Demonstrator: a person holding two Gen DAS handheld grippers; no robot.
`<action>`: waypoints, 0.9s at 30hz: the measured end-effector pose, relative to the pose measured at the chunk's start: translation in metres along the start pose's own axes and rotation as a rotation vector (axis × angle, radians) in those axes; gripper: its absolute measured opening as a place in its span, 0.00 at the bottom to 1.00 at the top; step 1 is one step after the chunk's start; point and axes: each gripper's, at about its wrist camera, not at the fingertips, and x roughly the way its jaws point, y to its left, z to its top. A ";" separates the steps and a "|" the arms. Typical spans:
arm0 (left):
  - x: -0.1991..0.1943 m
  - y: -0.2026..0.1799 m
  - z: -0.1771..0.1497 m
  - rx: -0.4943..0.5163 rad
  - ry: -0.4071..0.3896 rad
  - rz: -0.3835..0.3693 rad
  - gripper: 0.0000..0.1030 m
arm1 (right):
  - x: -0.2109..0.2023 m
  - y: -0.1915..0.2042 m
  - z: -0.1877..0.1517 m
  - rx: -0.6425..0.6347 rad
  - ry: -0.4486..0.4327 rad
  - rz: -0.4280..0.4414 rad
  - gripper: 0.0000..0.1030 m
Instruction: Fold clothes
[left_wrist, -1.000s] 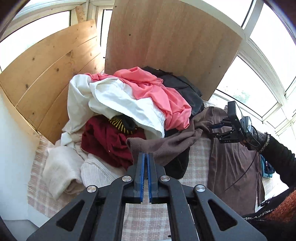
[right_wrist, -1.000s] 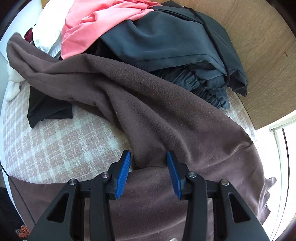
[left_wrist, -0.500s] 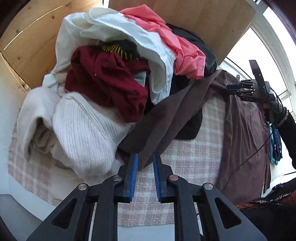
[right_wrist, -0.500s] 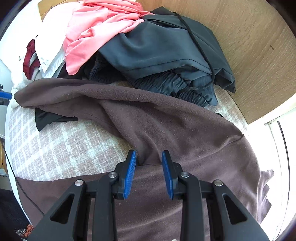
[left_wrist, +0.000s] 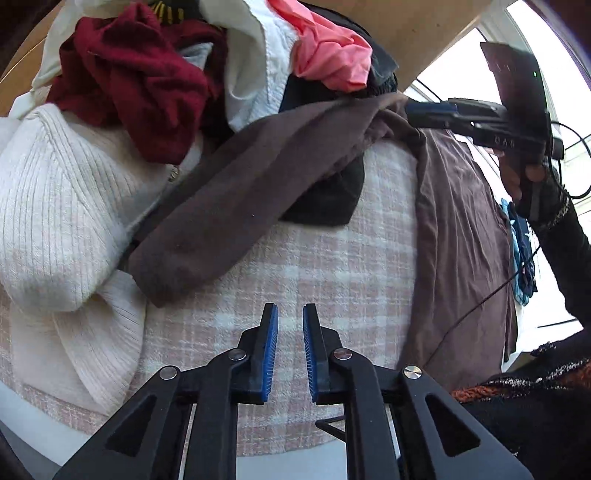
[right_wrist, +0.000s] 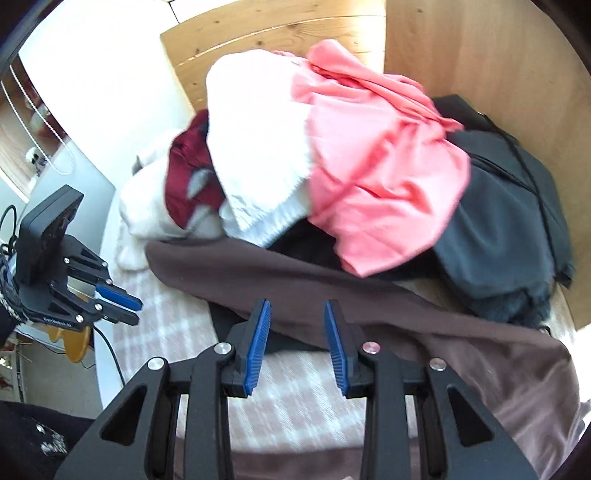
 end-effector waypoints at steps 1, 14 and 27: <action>-0.006 0.001 -0.001 -0.011 -0.018 0.020 0.12 | 0.007 0.008 0.020 -0.013 -0.005 0.027 0.30; -0.054 0.045 -0.005 -0.097 -0.143 0.149 0.12 | 0.077 0.069 0.015 -0.116 0.244 0.062 0.29; -0.018 0.037 0.011 -0.143 -0.141 0.060 0.16 | 0.073 0.076 0.019 -0.122 0.231 0.052 0.29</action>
